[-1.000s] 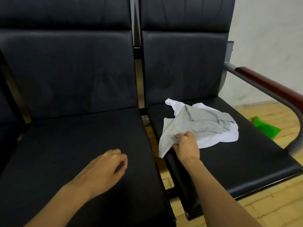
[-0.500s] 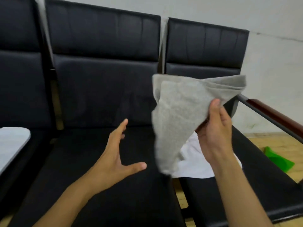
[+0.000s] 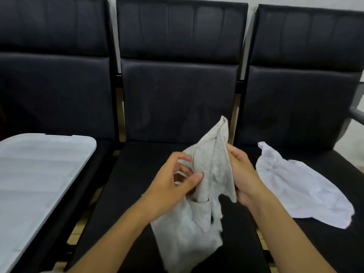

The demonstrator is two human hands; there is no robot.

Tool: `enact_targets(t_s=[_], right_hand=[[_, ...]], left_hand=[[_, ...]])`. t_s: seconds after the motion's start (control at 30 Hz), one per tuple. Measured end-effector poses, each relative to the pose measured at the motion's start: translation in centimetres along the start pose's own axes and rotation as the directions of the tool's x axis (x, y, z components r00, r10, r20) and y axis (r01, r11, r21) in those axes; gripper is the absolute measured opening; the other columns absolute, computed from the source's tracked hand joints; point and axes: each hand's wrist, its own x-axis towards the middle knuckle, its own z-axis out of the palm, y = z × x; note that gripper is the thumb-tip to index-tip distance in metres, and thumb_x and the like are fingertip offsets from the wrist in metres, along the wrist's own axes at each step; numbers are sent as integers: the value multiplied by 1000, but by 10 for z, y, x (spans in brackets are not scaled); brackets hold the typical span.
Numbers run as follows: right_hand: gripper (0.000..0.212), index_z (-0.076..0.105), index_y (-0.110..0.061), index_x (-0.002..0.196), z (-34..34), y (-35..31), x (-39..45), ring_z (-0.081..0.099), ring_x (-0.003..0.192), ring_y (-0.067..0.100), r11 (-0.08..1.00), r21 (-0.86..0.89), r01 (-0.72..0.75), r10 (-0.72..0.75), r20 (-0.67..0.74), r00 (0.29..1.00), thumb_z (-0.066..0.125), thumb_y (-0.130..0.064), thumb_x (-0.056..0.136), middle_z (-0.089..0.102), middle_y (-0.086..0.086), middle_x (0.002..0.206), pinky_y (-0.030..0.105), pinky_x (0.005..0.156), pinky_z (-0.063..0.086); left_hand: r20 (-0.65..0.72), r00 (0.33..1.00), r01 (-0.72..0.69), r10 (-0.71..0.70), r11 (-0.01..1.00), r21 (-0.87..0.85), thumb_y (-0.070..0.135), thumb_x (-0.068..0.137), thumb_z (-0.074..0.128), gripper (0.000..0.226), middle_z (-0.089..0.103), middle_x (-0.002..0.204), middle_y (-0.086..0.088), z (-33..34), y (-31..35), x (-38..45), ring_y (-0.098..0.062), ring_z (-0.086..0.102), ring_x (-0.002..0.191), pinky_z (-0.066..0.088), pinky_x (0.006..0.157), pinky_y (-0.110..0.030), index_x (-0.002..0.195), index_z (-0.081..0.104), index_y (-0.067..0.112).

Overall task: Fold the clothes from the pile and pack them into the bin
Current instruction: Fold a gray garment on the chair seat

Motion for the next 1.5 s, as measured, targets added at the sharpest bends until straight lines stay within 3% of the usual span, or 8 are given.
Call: enact_targets(t_s=[0.33,0.47,0.6,0.7,1.0,1.13,1.27,1.5], right_hand=[[35,74,-26,74,7,-2,15,72,82,18,992,122,22,5,-214,977,55,-38,100,74,0,80,35,72,60],[40,56,-25,128,-3,5,21,65,106,13,999,-31,-45,32,-332,943,51,-50,97,68,-5,114,37,87,55],[51,52,-34,133,13,2,10,49,121,-2,791,-524,316,-373,-4,928,68,-47,86,52,-16,132,23,95,46],[46,62,-26,119,34,2,-2,59,115,4,777,-446,444,-294,367,883,76,-44,79,62,-13,118,25,93,50],[21,63,-23,100,64,8,-11,58,85,3,500,-676,541,-619,158,769,68,-38,87,59,-15,94,22,71,51],[32,64,-29,107,62,7,-11,61,102,2,783,-451,427,-343,259,903,71,-47,81,62,-19,105,27,84,55],[76,37,-46,132,61,22,-11,49,120,-8,806,-526,272,-92,342,935,82,-49,70,46,-30,128,26,99,50],[73,34,-40,143,66,17,-11,70,101,16,985,-166,52,9,347,938,76,-26,85,65,-3,118,33,75,60]], left_hand=[[-56,998,16,-1,960,278,29,90,68,14,63,70,3,-22,-4,1,-13,59,61,54,58,-30,78,66,22],[-250,948,-178,196,980,92,20,94,64,24,57,65,0,-36,17,0,-6,53,60,44,54,-19,75,61,6],[-317,919,-241,234,970,19,19,93,64,26,58,66,-3,-43,29,0,-7,57,64,50,59,-19,77,58,-1],[-245,946,-220,212,976,-3,23,90,66,29,58,66,-7,-43,37,-3,-11,57,62,50,58,-22,76,58,-1],[-146,965,-211,216,976,49,42,93,60,42,67,81,-11,-45,49,-10,-17,63,71,55,66,-26,92,60,0],[-119,983,-137,137,991,9,39,94,46,38,55,97,-29,-65,51,-10,-39,57,89,50,83,-54,92,49,1],[-60,961,-262,272,956,133,30,102,45,18,64,102,-4,-68,54,-14,-20,64,92,56,75,-29,101,56,15],[-30,883,-444,469,854,272,27,95,57,15,55,91,2,-71,61,-13,-14,58,82,50,71,-18,96,55,13]])
